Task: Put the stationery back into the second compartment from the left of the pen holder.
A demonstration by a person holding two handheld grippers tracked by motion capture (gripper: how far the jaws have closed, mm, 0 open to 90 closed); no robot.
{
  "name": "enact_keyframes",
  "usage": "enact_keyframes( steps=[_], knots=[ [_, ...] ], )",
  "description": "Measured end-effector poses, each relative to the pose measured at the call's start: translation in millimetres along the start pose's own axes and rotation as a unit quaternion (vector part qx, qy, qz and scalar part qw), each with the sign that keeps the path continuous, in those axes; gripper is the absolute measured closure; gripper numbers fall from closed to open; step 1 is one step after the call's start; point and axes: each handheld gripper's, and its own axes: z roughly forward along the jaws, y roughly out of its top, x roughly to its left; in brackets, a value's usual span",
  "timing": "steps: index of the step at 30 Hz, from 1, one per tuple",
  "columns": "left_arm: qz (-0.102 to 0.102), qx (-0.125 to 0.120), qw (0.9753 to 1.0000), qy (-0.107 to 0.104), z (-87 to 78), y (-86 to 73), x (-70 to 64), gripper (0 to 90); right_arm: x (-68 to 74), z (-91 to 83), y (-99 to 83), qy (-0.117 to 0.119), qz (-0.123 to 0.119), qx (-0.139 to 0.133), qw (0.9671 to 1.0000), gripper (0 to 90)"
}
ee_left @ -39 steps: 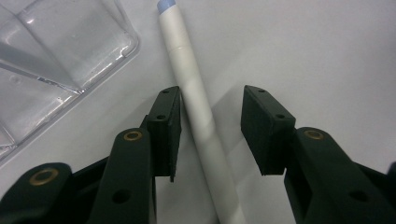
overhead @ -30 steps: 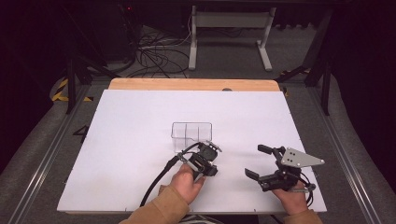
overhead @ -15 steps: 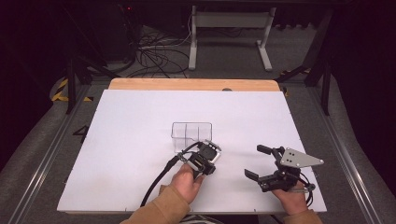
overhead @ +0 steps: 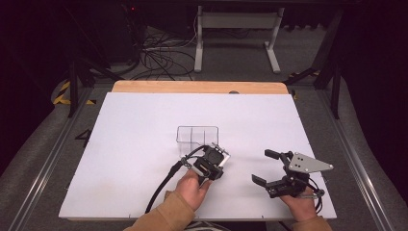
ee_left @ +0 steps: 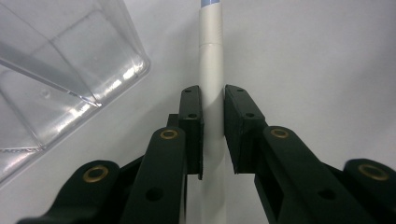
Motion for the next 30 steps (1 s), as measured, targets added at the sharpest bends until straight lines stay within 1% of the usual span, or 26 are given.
enact_keyframes(
  steps=[1,5,7,10,12,13,15,17,18,19,20,21,23,24,25,26,29,30],
  knots=[
    [0.0,0.0,1.0,0.0,0.0,0.0,0.0,78.4,0.0,0.0,0.0,0.0,0.0,0.0,1.0,4.3],
    [-0.002,-0.023,0.9997,-0.011,-10.1,-0.2,0.0,78.4,-0.1,0.8,-0.5,0.0,-0.001,0.002,1.0,4.3],
    [0.001,-0.036,0.9992,-0.015,-15.3,0.2,1.0,78.4,0.0,1.0,-0.7,0.0,-0.001,0.002,1.0,4.3],
    [0.001,-0.06,0.998,-0.021,-22.0,0.6,2.8,78.4,0.0,1.4,-1.2,0.001,0.0,0.003,1.0,4.2],
    [0.006,-0.072,0.9972,-0.019,-25.5,0.7,4.5,78.4,0.0,1.5,-1.3,0.001,0.0,0.003,1.0,4.3],
    [0.006,-0.078,0.9967,-0.02,-27.5,0.4,5.5,78.5,-0.1,1.6,-1.3,0.001,0.0,0.003,1.0,4.2],
    [0.007,-0.093,0.9953,-0.025,-32.0,-0.1,7.4,78.4,-0.3,1.8,-1.6,0.001,0.0,0.004,1.0,4.3],
    [0.008,-0.11,0.9932,-0.037,-37.3,-0.6,8.4,78.4,-0.4,1.9,-1.8,0.001,0.0,0.004,1.0,4.2],
    [0.011,-0.12,0.992,-0.036,-40.4,-0.9,8.6,78.4,-0.4,2.0,-1.8,0.001,0.0,0.004,1.0,4.3],
    [0.018,-0.139,0.9893,-0.041,-46.2,-1.6,8.6,78.4,-0.4,2.2,-2.0,0.002,0.0,0.005,1.0,4.3],
    [0.018,-0.139,0.9893,-0.041,-46.2,-1.6,8.6,78.4,-0.4,2.4,-2.0,0.002,-0.001,0.005,1.0,4.2],
    [0.019,-0.151,0.9874,-0.044,-48.6,-2.0,8.4,78.4,-0.4,2.5,-2.1,0.003,-0.001,0.004,1.0,4.2],
    [0.023,-0.172,0.9838,-0.044,-53.1,-3.1,7.6,78.4,-0.1,2.6,-2.2,0.003,0.0,0.005,1.0,4.3],
    [0.028,-0.179,0.9827,-0.039,-55.5,-3.4,8.0,78.4,-0.1,2.6,-2.2,0.003,0.0,0.005,1.0,4.3],
    [0.032,-0.192,0.9801,-0.039,-59.1,-3.7,9.4,78.4,-0.1,2.9,-2.2,0.003,0.0,0.005,1.0,4.3],
    [0.032,-0.192,0.9801,-0.039,-59.1,-3.7,9.4,78.4,0.0,3.1,-2.3,0.004,0.0,0.005,1.0,4.3],
    [0.035,-0.211,0.976,-0.042,-63.1,-4.1,12.9,78.4,0.1,3.3,-2.4,0.004,0.0,0.006,1.0,4.3],
    [0.033,-0.218,0.9744,-0.043,-64.4,-4.4,13.8,78.4,0.2,3.5,-2.5,0.005,0.0,0.006,1.0,4.3]
  ],
)
